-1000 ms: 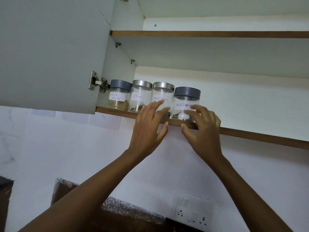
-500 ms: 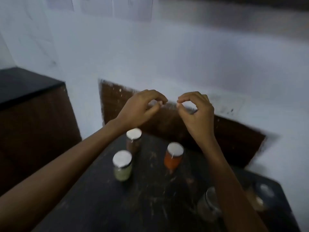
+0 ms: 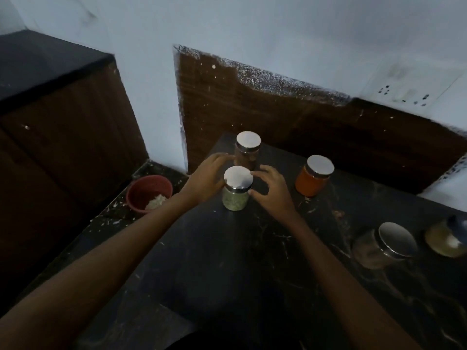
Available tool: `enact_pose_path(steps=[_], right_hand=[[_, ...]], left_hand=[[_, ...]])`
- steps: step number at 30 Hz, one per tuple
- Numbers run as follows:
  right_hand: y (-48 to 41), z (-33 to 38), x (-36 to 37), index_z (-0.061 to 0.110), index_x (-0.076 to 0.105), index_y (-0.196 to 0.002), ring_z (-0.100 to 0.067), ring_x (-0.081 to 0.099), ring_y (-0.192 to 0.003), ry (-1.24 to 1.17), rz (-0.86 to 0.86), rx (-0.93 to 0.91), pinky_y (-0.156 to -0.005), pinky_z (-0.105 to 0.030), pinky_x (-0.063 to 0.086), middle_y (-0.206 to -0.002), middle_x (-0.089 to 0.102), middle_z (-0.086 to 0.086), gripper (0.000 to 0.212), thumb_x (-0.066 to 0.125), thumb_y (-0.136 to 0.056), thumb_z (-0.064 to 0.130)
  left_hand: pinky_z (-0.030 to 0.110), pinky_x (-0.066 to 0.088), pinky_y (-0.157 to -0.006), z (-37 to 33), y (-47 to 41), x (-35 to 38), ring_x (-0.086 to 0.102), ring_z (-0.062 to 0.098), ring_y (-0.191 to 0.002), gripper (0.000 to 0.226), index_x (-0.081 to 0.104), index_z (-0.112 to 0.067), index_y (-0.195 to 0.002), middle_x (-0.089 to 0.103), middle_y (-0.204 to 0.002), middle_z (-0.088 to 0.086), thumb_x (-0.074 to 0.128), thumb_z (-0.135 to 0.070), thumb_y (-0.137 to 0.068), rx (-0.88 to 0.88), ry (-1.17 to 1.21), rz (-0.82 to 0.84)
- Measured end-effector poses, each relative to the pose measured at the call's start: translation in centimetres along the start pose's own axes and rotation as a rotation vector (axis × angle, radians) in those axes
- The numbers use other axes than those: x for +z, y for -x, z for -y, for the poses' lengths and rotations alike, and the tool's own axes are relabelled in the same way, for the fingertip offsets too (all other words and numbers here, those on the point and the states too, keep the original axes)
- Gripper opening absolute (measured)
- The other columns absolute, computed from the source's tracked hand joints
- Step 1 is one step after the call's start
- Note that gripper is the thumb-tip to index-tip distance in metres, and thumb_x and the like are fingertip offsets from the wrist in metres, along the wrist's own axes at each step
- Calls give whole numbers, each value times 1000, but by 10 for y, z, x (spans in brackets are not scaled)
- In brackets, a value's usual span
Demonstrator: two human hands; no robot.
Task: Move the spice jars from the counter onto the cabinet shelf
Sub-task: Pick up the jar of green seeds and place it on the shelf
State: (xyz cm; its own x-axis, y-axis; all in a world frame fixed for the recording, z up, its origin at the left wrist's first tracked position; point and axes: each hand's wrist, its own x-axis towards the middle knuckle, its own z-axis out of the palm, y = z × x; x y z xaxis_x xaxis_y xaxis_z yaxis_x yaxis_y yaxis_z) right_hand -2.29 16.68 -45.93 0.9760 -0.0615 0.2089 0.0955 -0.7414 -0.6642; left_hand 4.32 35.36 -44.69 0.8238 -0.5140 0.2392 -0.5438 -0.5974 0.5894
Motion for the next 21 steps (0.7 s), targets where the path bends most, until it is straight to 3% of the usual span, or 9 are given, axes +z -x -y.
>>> enact_pose_path(steps=[3, 6, 9, 12, 17, 19, 21], right_hand=[[-7, -14, 26, 21, 46, -135, -21, 25, -138, -159, 59, 173, -108, -35, 29, -150, 29, -8, 66, 74, -76, 17], [-15, -19, 42, 18, 42, -138, -21, 29, -138, -333, 62, 271, -109, -34, 30, -148, 34, -8, 74, 77, -73, 12], [-18, -17, 45, 10, 43, -136, -22, 41, -130, -437, 49, 304, -103, -28, 39, -142, 44, -10, 72, 75, -72, 2], [-18, -16, 36, 8, 45, -135, -23, 42, -129, -422, 50, 318, -104, -34, 40, -140, 46, -11, 70, 76, -72, 6], [-19, -1, -12, 17, 49, -134, -18, 45, -125, -362, 49, 285, -102, -44, 44, -139, 49, -6, 65, 75, -75, 23], [-19, 13, -39, 17, 51, -131, -15, 49, -121, -339, 15, 258, -99, -43, 46, -135, 52, -4, 61, 75, -75, 24], [-19, 29, -69, 18, 54, -128, -15, 51, -118, -351, -25, 239, -94, -41, 50, -131, 55, -2, 56, 74, -76, 24]], left_hand=[[46, 26, -114, 19, -1, 14, 21, 28, -142, 91, 16, -15, -148, 22, -154, 13, 69, -1, -76, -131, 63, 215], [40, 21, -116, 28, -2, 32, 16, 26, -144, 103, 5, -14, -149, 16, -156, 12, 73, 1, -73, -160, 195, 329], [46, 30, -112, 29, -2, 42, 23, 26, -142, 100, 5, -18, -149, 21, -154, 13, 70, 0, -75, -187, 270, 289], [47, 36, -109, 27, -5, 38, 29, 30, -139, 99, 4, -19, -149, 24, -153, 14, 65, 7, -75, -181, 322, 266], [30, 37, -106, 3, -15, 15, 27, 21, -139, 99, 4, -18, -149, 19, -155, 7, 65, 10, -76, -55, 401, 255], [20, 38, -103, -18, -17, 0, 30, 12, -134, 96, 5, -20, -148, 21, -152, 1, 65, 8, -78, 28, 449, 249], [17, 42, -99, -40, -19, -16, 36, 15, -133, 96, 7, -29, -146, 23, -149, 0, 68, 3, -78, 123, 490, 240]])
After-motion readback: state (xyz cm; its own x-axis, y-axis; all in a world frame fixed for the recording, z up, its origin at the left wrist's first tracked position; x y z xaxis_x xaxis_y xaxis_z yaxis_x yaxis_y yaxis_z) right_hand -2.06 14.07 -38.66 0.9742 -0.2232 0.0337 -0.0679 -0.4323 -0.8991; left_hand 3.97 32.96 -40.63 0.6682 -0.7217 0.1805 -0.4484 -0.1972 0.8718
